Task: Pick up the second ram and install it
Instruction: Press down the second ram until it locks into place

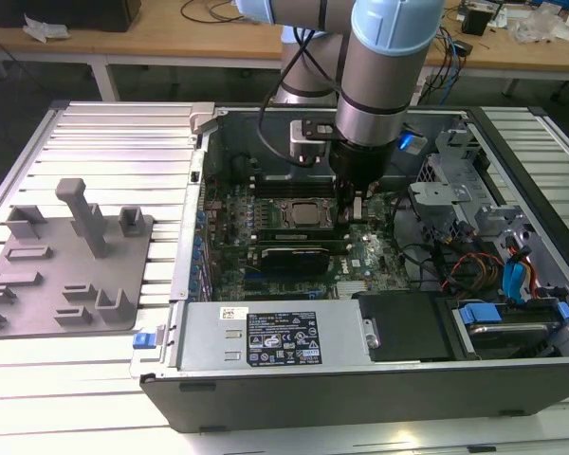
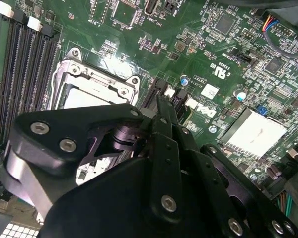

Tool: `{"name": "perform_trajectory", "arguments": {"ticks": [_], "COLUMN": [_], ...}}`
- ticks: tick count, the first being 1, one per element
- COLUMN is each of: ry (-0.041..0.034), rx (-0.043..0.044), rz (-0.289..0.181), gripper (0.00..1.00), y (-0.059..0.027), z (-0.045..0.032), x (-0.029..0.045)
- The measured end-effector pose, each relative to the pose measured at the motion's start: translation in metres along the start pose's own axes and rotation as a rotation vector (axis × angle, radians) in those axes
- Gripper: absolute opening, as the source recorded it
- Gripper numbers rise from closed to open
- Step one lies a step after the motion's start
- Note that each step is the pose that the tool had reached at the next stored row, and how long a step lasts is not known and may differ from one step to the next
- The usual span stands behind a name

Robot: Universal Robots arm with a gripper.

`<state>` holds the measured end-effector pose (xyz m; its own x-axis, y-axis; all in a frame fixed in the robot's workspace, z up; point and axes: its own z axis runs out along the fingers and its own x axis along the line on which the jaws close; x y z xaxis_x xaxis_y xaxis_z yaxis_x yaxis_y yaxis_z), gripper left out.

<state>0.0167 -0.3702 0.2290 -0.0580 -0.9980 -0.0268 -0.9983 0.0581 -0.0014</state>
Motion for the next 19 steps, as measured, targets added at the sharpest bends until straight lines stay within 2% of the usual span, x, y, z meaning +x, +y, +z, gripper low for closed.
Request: {"name": "perform_trajectory", "arguments": {"ticks": [1, 4, 7, 11, 19], "ry": [-0.0015, 0.0065, 0.0090, 0.0089, 0.0090], "rx": [0.0004, 0.0003, 0.0005, 0.0005, 0.0007], "rz": [0.000, 0.000, 0.000, 0.000, 0.000], "gripper": [0.08, 0.08, 0.08, 0.08, 0.08], "y": [0.0000, -0.0001, -0.0001, 0.0011, 0.0232], "z": [-0.0015, -0.0255, -0.0381, -0.0387, -0.0388], "x": [-0.0002, -0.0006, -0.0010, -0.0009, 0.0004]}}
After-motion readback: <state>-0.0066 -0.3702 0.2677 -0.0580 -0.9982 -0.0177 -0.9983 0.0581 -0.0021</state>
